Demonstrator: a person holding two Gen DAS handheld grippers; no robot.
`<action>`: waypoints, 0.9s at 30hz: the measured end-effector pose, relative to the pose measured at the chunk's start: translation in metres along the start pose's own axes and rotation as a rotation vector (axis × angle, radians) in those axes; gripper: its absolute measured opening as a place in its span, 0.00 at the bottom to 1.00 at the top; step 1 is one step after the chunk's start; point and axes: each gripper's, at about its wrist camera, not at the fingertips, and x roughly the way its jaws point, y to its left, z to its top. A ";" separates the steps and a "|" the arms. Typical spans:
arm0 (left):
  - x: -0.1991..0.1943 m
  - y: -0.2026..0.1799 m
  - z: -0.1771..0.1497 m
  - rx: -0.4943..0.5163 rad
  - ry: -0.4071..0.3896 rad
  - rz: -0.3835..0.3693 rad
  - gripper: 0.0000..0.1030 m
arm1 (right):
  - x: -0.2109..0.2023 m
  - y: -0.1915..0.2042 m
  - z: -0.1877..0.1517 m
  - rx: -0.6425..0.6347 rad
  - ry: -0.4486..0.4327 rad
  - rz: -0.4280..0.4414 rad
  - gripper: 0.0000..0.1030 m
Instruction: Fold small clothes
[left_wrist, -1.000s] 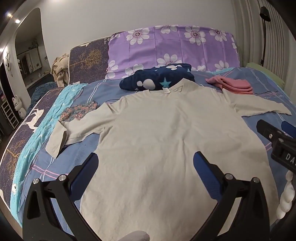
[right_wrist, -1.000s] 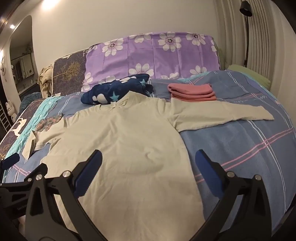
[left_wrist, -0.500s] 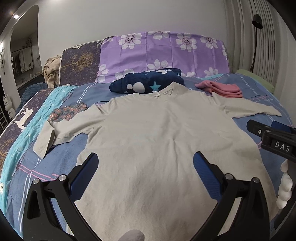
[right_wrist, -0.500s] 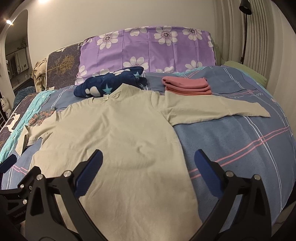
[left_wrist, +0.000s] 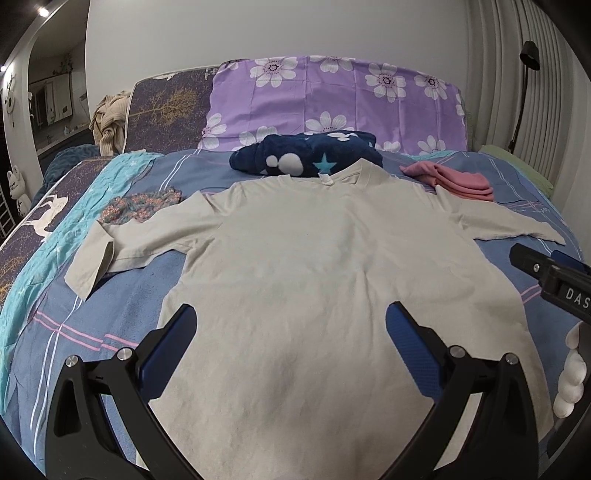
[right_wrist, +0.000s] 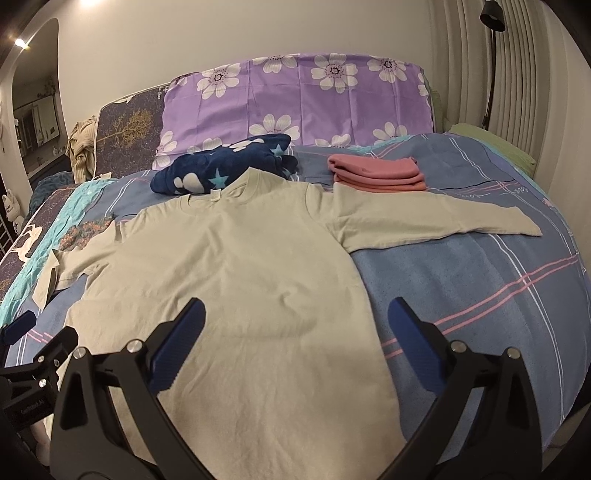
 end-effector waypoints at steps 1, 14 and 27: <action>0.000 0.002 -0.001 -0.003 0.003 -0.003 0.99 | 0.000 0.000 0.000 0.001 -0.001 0.001 0.97; 0.001 0.014 -0.003 -0.017 -0.006 0.020 0.96 | 0.002 0.000 0.000 -0.005 0.002 -0.003 0.97; 0.005 0.020 -0.006 -0.030 -0.009 -0.019 0.90 | 0.004 0.005 -0.001 -0.018 -0.001 -0.006 0.97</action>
